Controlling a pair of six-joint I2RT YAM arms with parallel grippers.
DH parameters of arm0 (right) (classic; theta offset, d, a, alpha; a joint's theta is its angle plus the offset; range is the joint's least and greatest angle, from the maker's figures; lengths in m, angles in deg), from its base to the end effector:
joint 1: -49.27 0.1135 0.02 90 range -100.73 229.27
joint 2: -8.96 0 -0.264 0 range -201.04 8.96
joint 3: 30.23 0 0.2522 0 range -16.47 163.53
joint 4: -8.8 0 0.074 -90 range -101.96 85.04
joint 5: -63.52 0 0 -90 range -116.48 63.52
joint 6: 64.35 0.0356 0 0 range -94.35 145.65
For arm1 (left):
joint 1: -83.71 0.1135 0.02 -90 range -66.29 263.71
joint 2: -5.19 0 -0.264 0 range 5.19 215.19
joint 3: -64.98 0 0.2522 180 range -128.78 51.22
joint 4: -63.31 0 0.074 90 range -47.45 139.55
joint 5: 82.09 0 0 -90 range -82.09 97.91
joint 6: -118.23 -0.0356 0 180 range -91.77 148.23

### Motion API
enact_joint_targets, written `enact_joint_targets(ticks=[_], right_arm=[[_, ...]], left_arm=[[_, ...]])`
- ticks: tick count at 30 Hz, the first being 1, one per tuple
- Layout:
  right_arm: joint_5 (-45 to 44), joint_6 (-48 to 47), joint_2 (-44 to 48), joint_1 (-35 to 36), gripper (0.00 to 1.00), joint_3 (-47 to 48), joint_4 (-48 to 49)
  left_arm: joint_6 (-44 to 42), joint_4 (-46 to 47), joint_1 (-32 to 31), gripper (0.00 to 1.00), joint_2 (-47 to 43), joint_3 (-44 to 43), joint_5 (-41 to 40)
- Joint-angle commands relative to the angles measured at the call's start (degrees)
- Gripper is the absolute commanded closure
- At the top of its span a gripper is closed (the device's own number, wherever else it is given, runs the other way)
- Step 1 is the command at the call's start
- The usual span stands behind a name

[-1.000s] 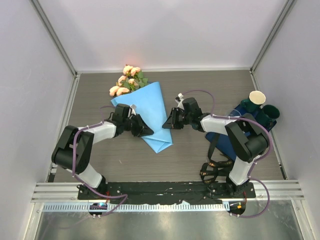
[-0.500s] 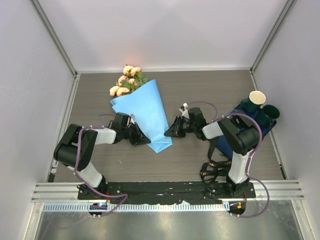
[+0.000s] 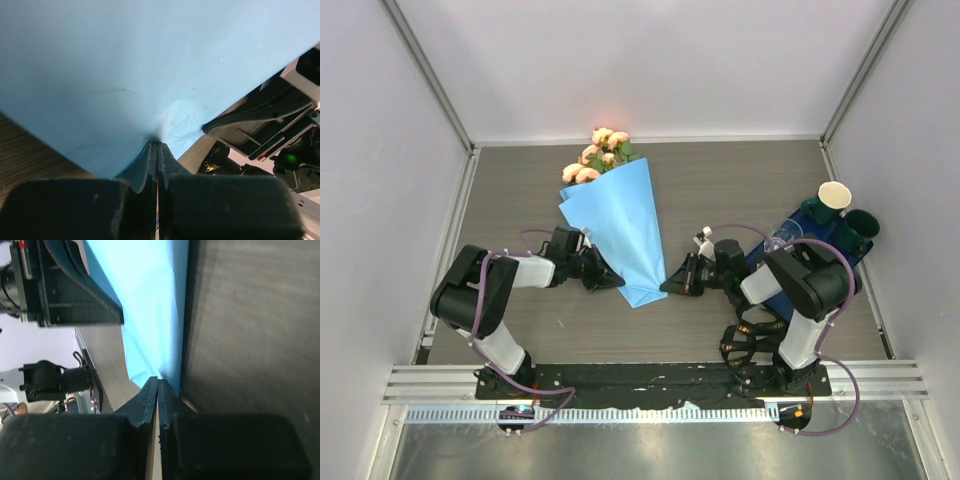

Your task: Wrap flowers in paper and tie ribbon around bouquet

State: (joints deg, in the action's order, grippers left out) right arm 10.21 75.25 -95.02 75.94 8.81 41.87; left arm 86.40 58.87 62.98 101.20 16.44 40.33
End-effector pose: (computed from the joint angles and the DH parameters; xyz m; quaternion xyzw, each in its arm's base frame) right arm 0.2386 0.1436 0.0871 0.0151 0.8435 0.5011 0.1928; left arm 0.2573 -0.1178 0.1083 -0.2050 0.8889 -0.4029 0.0743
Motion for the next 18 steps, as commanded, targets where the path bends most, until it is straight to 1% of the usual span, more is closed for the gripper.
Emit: enact_joint_targets(ticks=[1,2,6,7,8,10,11,13,14,15,16,17,18], right_arm=[[-4.33,-4.68,3.59,-1.71,0.91,-6.73,-12.36],[-5.13,-5.39,4.92,-1.72,0.91,-6.91,-15.42],[-5.05,-7.23,9.32,-1.63,0.91,-7.35,-19.22],[-5.83,-7.85,12.2,-1.63,0.91,-7.26,-20.8],[-6.45,-8.64,13.79,-1.63,0.91,-6.48,-25.34],[-7.76,-10.13,18.36,-1.63,0.9,-4.98,-30.37],[-9.51,-10.66,23.16,-1.63,0.89,-3.15,-34.92],[-11.28,-13.02,26.62,-1.63,0.82,-0.86,-39.16],[-12.59,-13.91,28.64,-1.63,0.69,1.42,-41.79],[-13.21,-14.79,28.84,-1.63,0.64,2.57,-42.51],[-13.57,-15.5,28.49,-1.63,0.61,3.63,-43.13],[-14.01,-17.24,28.14,-1.63,0.56,6.51,-45.57],[-13.75,-17.52,27.26,-1.63,0.56,7.5,-46.21]], left_arm=[[-2.63,-5.37,0.25,1.0,3.13,2.53,-10.63],[-2.71,-5.11,0.34,1.0,3.13,2.62,-10.19],[-2.63,-4.31,0.25,1.0,3.66,2.79,-9.4],[-2.54,-4.23,0.34,1.0,3.66,2.79,-9.22],[-2.45,-4.22,0.34,1.0,3.49,3.05,-9.22],[-2.45,-3.44,0.25,1.0,2.26,3.41,-8.43],[-2.54,-3.17,0.25,1.0,1.56,3.58,-8.08],[-2.71,-1.94,0.25,0.98,-0.46,4.46,-6.94],[-2.71,-1.5,0.25,0.93,-3.17,4.72,-6.5],[-2.54,-1.15,0.34,0.77,-5.02,5.16,-6.15],[-2.45,-1.32,0.25,0.68,-6.87,5.25,-5.19],[-2.45,-1.85,0.25,0.6,-10.97,4.99,-4.83],[-2.45,-3.85,0.43,0.47,-13.19,4.64,-4.57]])
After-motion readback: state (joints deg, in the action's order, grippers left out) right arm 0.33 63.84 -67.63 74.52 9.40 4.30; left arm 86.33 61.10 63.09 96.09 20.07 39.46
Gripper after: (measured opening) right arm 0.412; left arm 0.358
